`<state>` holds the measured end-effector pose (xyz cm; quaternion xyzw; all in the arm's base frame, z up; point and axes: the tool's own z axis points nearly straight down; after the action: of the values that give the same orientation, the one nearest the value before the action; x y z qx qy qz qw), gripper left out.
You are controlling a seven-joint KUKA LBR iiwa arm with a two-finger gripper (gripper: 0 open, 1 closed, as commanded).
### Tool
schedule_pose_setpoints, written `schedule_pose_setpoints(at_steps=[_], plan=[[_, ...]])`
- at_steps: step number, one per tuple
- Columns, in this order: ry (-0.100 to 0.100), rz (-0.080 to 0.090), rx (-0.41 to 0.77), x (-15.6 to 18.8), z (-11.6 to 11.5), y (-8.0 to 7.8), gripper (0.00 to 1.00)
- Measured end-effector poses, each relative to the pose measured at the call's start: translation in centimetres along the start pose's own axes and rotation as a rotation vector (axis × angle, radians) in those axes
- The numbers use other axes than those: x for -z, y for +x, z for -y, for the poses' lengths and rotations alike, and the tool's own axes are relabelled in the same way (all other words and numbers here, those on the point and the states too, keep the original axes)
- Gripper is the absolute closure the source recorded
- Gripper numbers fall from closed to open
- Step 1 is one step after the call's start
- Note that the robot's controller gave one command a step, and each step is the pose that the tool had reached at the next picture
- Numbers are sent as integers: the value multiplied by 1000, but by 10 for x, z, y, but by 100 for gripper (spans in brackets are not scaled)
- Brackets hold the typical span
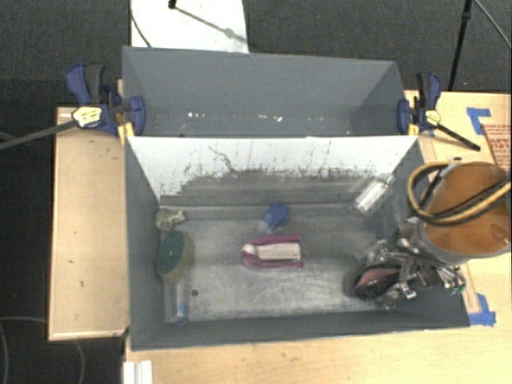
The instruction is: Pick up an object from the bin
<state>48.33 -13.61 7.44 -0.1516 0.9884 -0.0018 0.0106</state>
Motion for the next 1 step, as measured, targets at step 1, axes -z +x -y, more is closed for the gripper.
schedule_pose_setpoints(at_steps=[1], plan=[[-2,-12,-11,84,2,-4,100]])
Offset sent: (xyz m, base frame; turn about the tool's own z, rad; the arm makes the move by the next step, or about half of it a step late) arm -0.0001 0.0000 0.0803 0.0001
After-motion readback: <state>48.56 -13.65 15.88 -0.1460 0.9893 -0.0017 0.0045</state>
